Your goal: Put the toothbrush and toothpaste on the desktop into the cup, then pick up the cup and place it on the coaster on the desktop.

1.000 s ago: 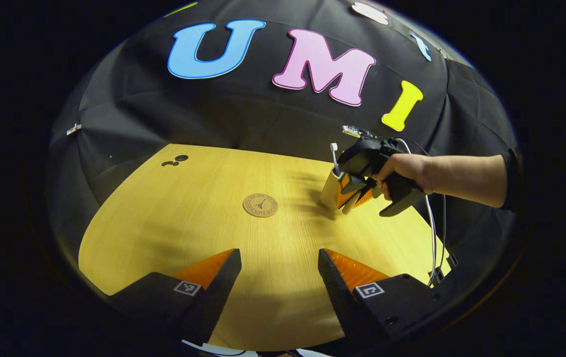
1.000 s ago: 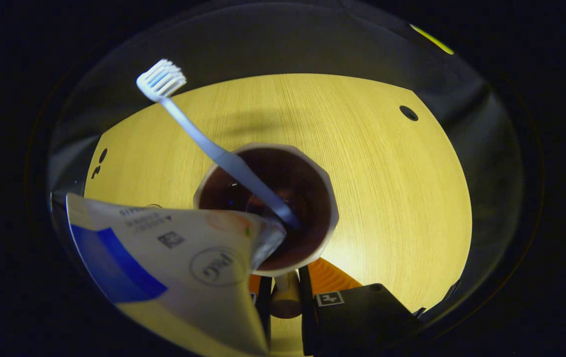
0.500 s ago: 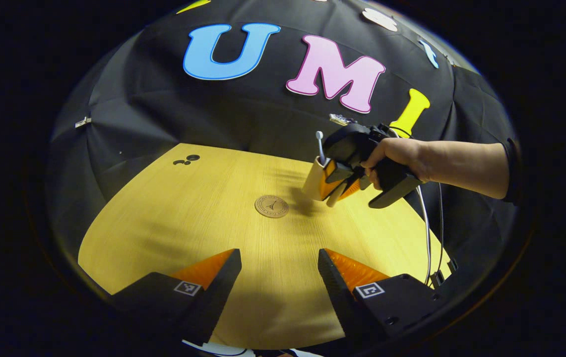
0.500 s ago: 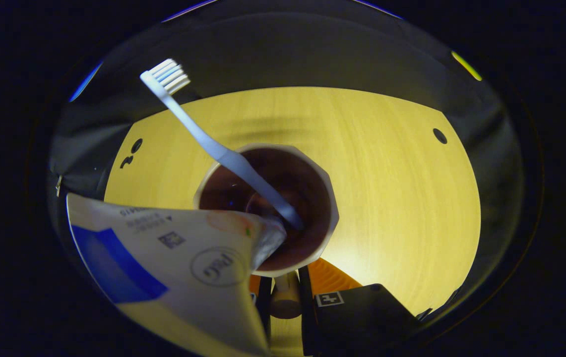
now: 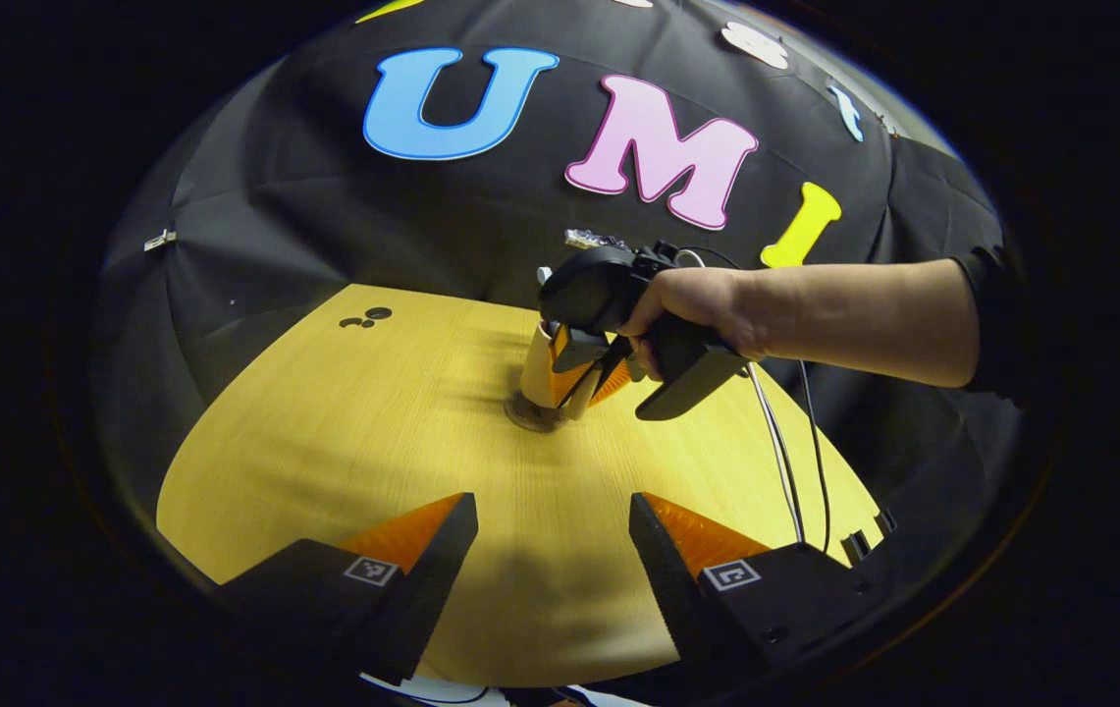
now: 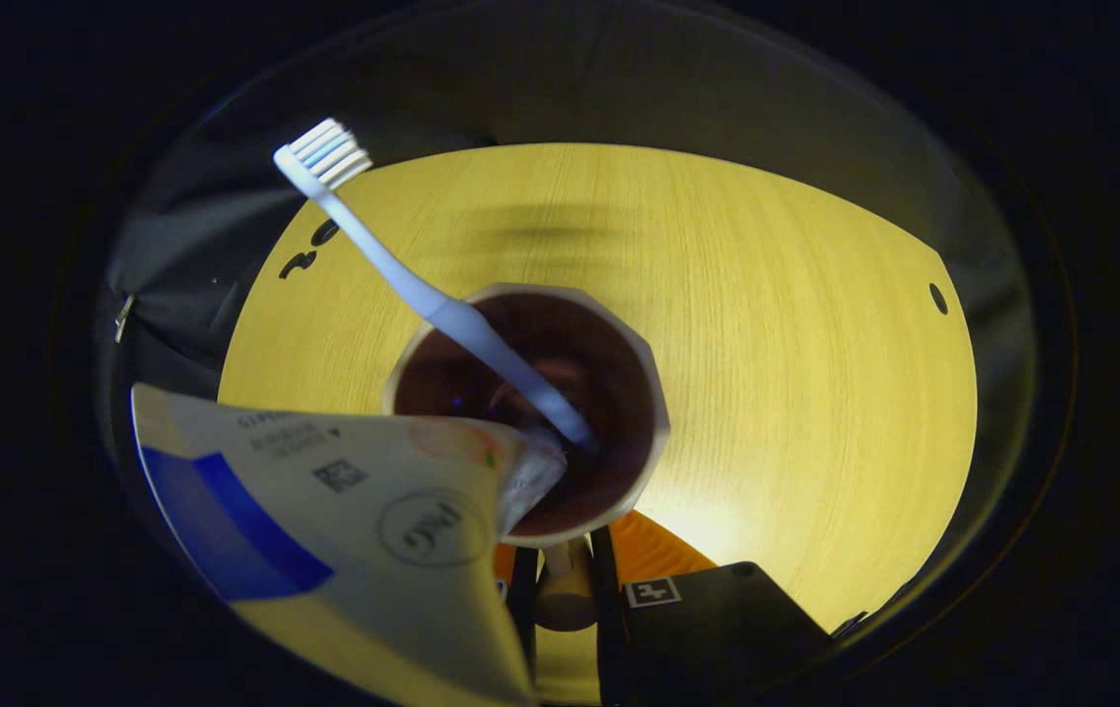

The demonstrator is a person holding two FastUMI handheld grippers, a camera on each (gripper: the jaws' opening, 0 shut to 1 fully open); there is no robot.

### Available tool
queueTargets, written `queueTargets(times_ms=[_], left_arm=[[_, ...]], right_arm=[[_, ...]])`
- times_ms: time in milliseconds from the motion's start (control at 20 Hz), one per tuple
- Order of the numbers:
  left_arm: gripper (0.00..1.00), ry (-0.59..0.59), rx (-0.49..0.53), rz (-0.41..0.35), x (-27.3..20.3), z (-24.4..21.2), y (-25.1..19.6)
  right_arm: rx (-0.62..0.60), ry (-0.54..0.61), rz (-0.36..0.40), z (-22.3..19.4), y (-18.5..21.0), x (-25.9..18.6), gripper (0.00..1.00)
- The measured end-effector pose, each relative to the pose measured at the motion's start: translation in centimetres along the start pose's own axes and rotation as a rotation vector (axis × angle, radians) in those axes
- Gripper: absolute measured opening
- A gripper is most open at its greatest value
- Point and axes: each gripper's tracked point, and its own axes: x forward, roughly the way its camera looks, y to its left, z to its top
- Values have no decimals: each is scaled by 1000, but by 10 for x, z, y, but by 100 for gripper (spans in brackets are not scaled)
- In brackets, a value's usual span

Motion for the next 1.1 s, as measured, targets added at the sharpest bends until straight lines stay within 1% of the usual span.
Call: queueTargets(times_ms=[50,100,200,250,300,500,700,850,900,950,1000,1050,1100], left_arm=[[90,7,3,2,-2,-2,3],[97,13,5,7,-3,-4,7],[97,24,2,16,-4,-7,13],[90,30,-2,12,-4,-8,16],[97,37,-7,6,-4,-10,16],[97,45,-19,11,-4,-8,23],[97,38,-21,12,-5,-3,22],[97,38,-11,5,-7,0,19],[97,40,-7,7,-7,0,18],[97,42,-6,8,-8,0,17],[97,45,-7,6,-9,1,15],[90,44,-12,2,-11,3,12],[97,44,-19,-2,-12,5,8]], right_arm=[[-3,7,-5,-1,-1,-1,34],[-8,12,-16,-1,-3,-2,33],[-21,32,-35,-3,-5,-5,34],[-32,42,-40,-4,-6,-7,34],[-35,37,-41,0,-8,-8,34],[-18,41,-33,-4,-3,-5,33],[-20,32,-26,-3,-4,-6,36],[8,29,39,-2,7,-19,46],[17,23,54,0,7,-26,52],[18,15,67,1,6,-33,61],[19,6,87,0,7,-40,66],[18,2,108,-1,6,-49,76],[20,-2,130,-3,5,-58,87]])
